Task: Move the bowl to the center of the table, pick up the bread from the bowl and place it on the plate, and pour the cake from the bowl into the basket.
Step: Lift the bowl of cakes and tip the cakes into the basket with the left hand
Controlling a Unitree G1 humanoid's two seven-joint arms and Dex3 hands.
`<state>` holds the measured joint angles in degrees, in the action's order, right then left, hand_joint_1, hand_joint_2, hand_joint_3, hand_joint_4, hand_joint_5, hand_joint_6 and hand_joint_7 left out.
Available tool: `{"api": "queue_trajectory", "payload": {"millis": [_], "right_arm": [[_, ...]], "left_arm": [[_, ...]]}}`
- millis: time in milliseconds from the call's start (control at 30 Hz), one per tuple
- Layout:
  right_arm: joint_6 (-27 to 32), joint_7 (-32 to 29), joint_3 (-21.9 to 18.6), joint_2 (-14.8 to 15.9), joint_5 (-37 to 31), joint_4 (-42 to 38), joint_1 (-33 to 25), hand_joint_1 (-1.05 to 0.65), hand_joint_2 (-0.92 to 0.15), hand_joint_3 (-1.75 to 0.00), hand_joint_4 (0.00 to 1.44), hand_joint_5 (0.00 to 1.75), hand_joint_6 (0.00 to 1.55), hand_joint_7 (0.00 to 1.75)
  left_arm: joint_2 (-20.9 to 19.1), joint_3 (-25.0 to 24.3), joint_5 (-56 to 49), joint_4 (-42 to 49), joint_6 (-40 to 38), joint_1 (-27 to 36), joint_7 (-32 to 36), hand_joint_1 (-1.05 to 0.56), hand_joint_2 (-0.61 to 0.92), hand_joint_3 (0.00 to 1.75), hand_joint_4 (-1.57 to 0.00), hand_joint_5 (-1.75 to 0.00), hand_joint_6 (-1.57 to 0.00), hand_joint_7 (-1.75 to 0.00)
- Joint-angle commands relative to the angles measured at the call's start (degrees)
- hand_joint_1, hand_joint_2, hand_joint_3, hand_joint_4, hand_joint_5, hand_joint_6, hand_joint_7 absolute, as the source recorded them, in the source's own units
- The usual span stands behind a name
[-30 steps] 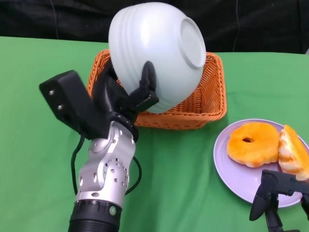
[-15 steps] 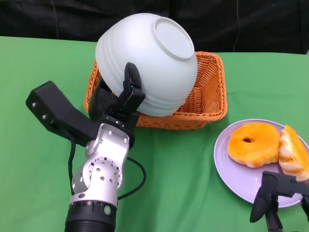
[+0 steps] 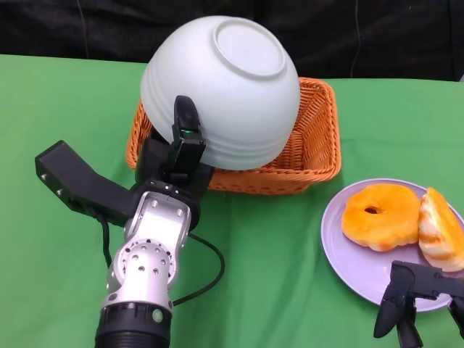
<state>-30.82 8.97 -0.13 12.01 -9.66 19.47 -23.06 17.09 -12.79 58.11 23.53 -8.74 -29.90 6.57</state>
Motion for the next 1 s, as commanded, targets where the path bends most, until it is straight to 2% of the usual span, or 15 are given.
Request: {"api": "queue_trajectory", "payload": {"millis": [33, 267, 700, 1000], "right_arm": [[-0.97, 0.04, -0.35, 0.81, 0.63, -0.26, -0.27, 0.28, -0.2, -1.75, 0.96, 1.75, 0.81, 1.51], [-0.86, 0.07, -0.4, 0.85, 0.52, -0.3, -0.32, 0.27, -0.19, -1.75, 0.96, 1.75, 0.81, 1.51], [-0.77, -0.17, -0.61, 0.83, 0.21, -0.42, -0.31, 0.28, -0.2, -1.75, 0.96, 1.75, 0.81, 1.51], [-0.72, -0.16, -0.6, 0.82, 0.22, -0.38, -0.34, 0.27, -0.2, -1.75, 0.96, 1.75, 0.81, 1.51]], "left_arm": [[7.12, -0.87, 1.93, 0.21, 0.3, -4.64, -3.73, -0.3, 0.28, 1.61, -1.1, -1.75, -0.82, -1.75], [6.6, 0.95, 2.14, -2.39, -0.47, -2.93, -11.04, -0.3, 0.28, 1.68, -1.08, -1.75, -0.86, -1.75], [5.6, 5.74, -1.76, -12.68, -0.97, 3.38, -12.19, -0.31, 0.29, 1.73, -1.08, -1.75, -0.85, -1.75], [5.82, 5.83, -2.4, -13.48, -1.2, 3.86, -12.01, -0.31, 0.3, 1.71, -1.08, -1.75, -0.85, -1.75]]}}
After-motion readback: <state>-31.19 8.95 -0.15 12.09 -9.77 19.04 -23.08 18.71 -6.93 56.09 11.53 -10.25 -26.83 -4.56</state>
